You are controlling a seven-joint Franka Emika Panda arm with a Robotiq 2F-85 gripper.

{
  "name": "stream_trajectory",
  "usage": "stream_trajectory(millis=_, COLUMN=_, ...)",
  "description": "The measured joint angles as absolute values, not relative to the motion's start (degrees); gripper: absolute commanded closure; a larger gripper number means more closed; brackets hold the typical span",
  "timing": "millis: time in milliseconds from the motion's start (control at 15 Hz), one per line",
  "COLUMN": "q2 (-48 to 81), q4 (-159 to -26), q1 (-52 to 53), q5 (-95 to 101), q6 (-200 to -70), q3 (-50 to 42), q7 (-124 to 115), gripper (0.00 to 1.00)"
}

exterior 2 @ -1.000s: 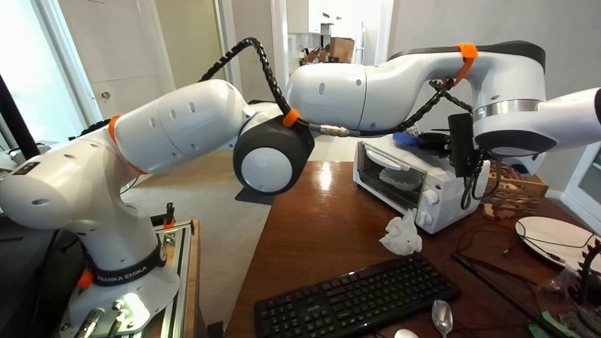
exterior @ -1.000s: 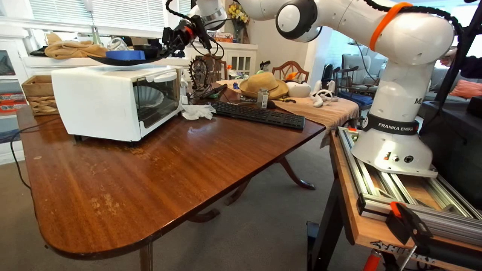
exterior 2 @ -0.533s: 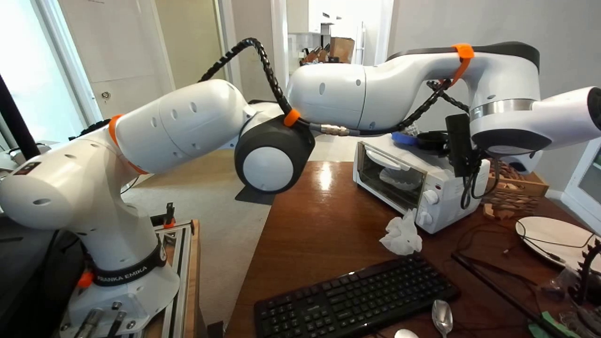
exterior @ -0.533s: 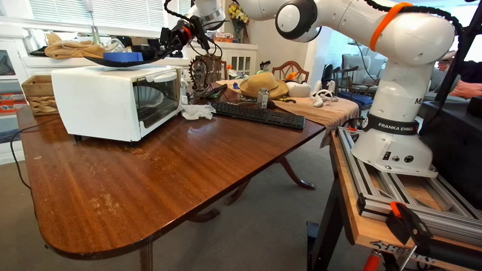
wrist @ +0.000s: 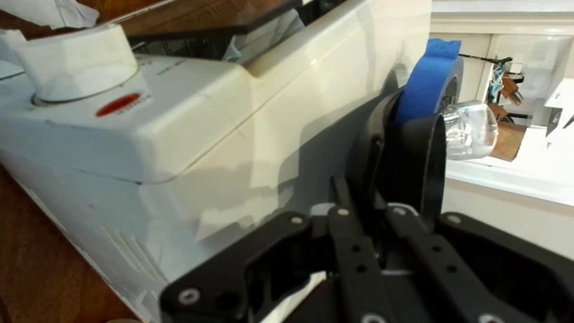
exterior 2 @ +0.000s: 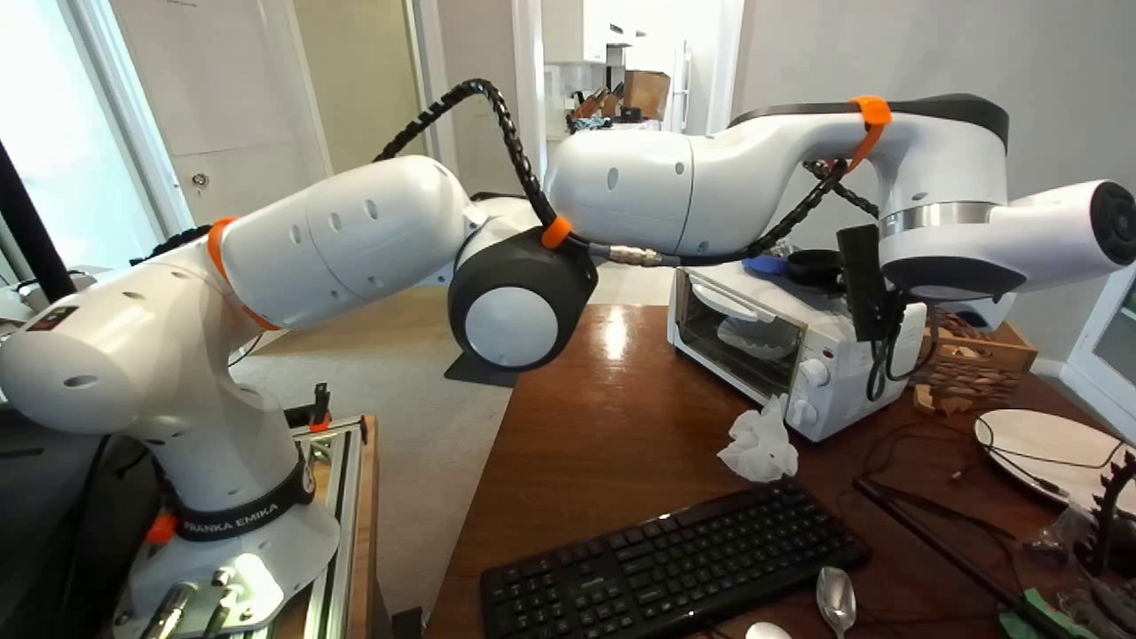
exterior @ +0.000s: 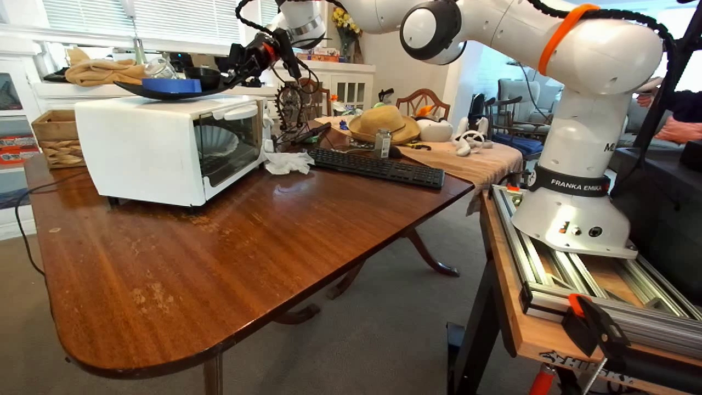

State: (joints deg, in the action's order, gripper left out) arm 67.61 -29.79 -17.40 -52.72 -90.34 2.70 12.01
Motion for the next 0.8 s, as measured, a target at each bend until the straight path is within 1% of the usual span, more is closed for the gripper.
stream_trajectory(millis=67, q2=67.73, q4=-29.79, q1=-17.39, q5=-52.74, q6=-90.34, q3=2.92, q7=12.12, gripper=0.66)
stream_trajectory(millis=133, q2=67.84, q4=-29.79, q1=-17.4, q5=-52.76, q6=-90.35, q3=3.14, q7=12.18, gripper=0.64)
stream_trajectory(millis=200, q2=67.92, q4=-29.79, q1=-17.41, q5=-52.91, q6=-90.35, q3=3.39, q7=12.19, gripper=0.59)
stream_trajectory(millis=467, q2=67.91, q4=-29.76, q1=-17.64, q5=-54.39, q6=-90.35, q3=4.41, q7=12.19, gripper=0.27)
stream_trajectory(millis=600, q2=67.91, q4=-29.75, q1=-17.75, q5=-54.81, q6=-90.35, q3=4.65, q7=12.19, gripper=0.15)
stream_trajectory(millis=667, q2=67.9, q4=-29.75, q1=-17.79, q5=-54.9, q6=-90.35, q3=4.68, q7=12.17, gripper=0.14)
stream_trajectory(millis=733, q2=67.88, q4=-29.75, q1=-17.86, q5=-54.93, q6=-90.35, q3=4.68, q7=12.1, gripper=0.11)
stream_trajectory(millis=800, q2=67.81, q4=-29.75, q1=-17.97, q5=-54.93, q6=-90.35, q3=4.68, q7=11.87, gripper=0.11)
